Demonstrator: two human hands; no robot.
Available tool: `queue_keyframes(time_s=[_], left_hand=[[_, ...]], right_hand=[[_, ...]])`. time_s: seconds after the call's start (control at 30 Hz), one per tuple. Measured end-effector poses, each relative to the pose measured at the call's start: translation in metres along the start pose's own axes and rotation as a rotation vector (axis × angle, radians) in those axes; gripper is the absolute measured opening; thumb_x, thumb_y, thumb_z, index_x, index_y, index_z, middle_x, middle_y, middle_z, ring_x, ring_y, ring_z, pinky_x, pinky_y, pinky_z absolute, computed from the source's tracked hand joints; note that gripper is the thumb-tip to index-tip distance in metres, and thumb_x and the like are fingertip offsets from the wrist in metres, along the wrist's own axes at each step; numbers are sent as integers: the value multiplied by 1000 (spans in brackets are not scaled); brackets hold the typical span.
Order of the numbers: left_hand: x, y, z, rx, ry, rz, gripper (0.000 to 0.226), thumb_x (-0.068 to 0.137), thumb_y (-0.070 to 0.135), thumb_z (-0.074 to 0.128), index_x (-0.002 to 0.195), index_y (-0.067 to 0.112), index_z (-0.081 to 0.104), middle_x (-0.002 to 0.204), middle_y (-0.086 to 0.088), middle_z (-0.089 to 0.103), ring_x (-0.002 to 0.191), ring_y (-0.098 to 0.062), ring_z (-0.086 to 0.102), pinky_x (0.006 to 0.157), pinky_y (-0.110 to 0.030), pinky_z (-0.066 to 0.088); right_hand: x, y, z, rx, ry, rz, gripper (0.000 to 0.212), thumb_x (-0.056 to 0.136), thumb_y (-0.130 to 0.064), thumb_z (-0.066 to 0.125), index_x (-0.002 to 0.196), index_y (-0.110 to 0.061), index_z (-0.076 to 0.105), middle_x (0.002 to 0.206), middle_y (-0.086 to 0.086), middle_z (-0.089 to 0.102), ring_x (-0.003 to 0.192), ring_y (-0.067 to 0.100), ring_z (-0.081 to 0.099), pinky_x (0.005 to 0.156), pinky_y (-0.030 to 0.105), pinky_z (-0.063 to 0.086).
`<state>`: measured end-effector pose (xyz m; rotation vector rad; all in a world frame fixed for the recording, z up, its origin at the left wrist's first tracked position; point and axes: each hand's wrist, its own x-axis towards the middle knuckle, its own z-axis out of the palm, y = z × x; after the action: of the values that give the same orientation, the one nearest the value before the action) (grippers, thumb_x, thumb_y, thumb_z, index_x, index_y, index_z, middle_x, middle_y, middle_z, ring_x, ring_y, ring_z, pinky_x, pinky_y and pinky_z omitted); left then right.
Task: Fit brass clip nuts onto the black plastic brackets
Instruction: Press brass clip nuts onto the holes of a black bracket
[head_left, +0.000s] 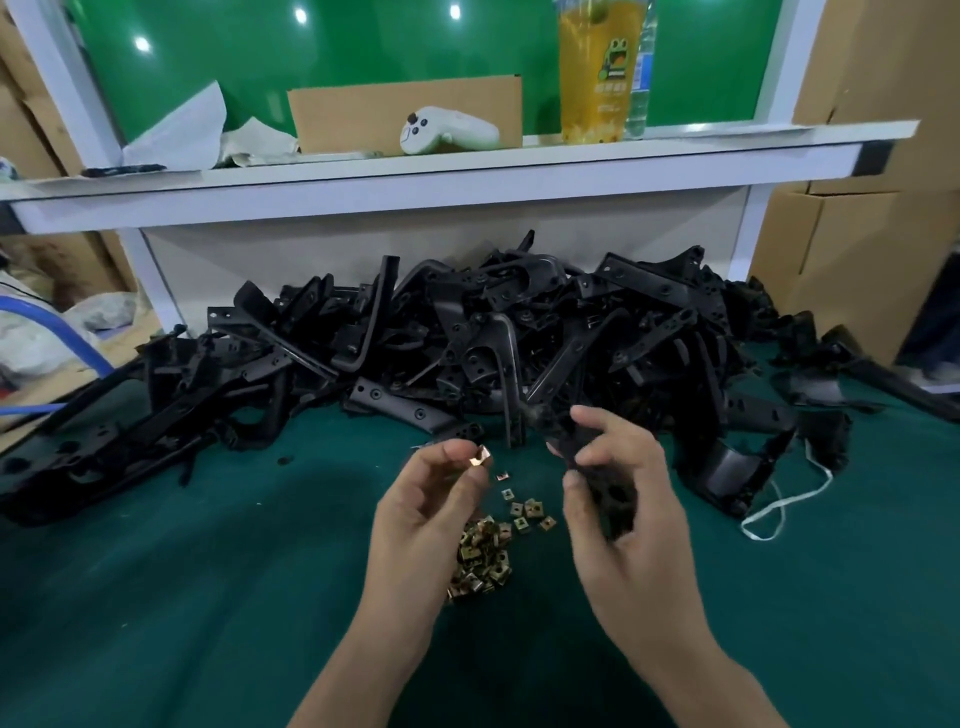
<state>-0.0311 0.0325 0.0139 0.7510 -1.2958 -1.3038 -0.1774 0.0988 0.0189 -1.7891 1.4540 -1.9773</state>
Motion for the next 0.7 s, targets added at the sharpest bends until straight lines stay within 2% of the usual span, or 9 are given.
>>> queue_keyframes(time_s=[0.13,0.23,0.37,0.47,0.57,0.63,0.7], left_hand=[[-2,2,2,17,-19,8,19,79,31,72,98,32,74,99,3,75,95,-11,70,80,-16,53],[-3,2,3,27,-22,-10,22,78,32,73,101,34,75,99,3,76,93,-11,71,81,-18,55],[-2,1,4,-54,-6,-84,23,78,40,70,97,30,78,93,-2,76,85,-15,70,75,-25,55],[0,2,4,-174,2,-191,21,78,39,70,86,21,79,87,-5,72,77,-16,64,74,-30,53],[2,2,3,-248,10,-282,19,80,35,70,85,20,79,88,-5,72,73,-13,63,76,-31,54],[2,3,3,-301,26,-326,19,81,34,69,87,18,78,86,-4,71,70,-12,63,72,-28,55],[3,3,2,-340,32,-358,19,83,32,69,89,17,78,86,-4,70,69,-12,63,68,-26,56]], right_hand=[[-6,14,4,-105,-128,115,38,88,-6,60,96,-41,49,131,-25,51,124,4,53,93,12,40],[-13,24,7,-76,-211,246,46,94,-5,61,109,-47,49,126,-26,59,117,0,58,89,11,45],[-17,33,10,-113,-258,336,41,100,-26,59,129,-51,45,113,-22,67,87,1,67,73,11,47],[-17,34,13,-104,-257,355,43,100,-31,58,133,-55,43,107,-23,66,77,6,65,67,14,48],[-15,32,12,-53,-235,369,43,97,-37,56,130,-60,43,108,-23,66,81,8,66,74,19,52],[-15,30,11,-31,-218,355,43,91,-46,53,131,-59,44,110,-23,67,93,3,66,75,16,51],[-15,28,11,-18,-211,344,46,87,-51,51,132,-59,43,113,-23,66,106,1,63,82,18,48]])
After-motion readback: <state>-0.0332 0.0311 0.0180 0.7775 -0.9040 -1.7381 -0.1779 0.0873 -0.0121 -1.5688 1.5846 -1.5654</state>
